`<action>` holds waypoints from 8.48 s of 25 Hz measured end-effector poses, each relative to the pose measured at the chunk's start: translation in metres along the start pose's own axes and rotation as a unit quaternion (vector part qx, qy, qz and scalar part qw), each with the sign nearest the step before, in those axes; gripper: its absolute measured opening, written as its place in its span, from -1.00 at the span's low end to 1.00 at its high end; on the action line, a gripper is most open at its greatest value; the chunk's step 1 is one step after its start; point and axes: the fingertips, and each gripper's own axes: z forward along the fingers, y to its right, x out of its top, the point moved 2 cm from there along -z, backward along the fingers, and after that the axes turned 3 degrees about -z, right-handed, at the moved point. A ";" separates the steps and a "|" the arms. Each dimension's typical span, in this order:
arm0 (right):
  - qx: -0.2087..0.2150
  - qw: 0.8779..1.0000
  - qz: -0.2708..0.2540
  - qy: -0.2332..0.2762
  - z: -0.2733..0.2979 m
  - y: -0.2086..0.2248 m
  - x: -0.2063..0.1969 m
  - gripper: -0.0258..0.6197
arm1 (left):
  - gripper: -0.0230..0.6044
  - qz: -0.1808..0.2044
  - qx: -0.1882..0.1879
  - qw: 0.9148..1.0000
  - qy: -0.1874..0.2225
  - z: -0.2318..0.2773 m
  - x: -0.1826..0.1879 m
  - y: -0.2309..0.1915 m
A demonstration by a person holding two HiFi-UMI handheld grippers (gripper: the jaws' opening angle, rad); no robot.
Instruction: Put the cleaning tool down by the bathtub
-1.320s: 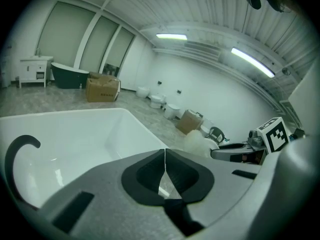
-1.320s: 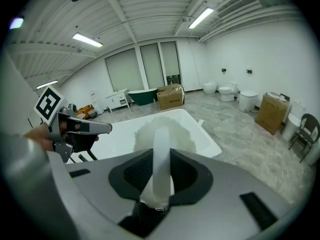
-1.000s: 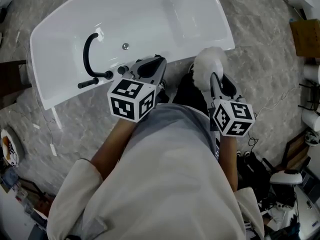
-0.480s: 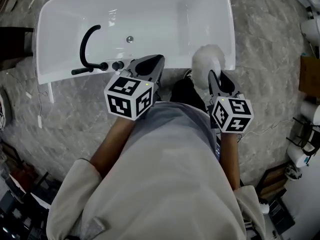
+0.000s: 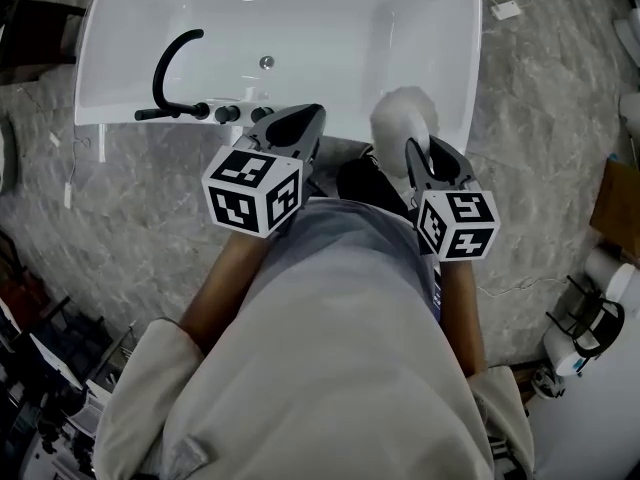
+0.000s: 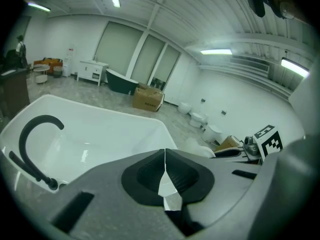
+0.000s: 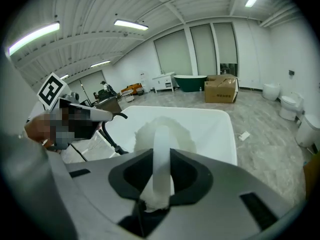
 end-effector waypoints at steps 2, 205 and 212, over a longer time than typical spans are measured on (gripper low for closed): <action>0.015 1.000 -0.011 -0.008 0.005 0.004 0.000 -0.66 | -0.90 -0.010 0.013 1.000 0.005 0.001 0.000 0.000; 0.126 0.896 -0.317 -0.283 0.177 -0.020 -0.148 -0.60 | -0.90 -0.146 0.080 0.986 -0.010 -0.078 -0.074 -0.060; 0.110 0.918 -0.261 -0.276 0.163 -0.020 -0.145 -0.60 | -0.90 -0.142 0.066 0.988 -0.004 -0.078 -0.070 -0.058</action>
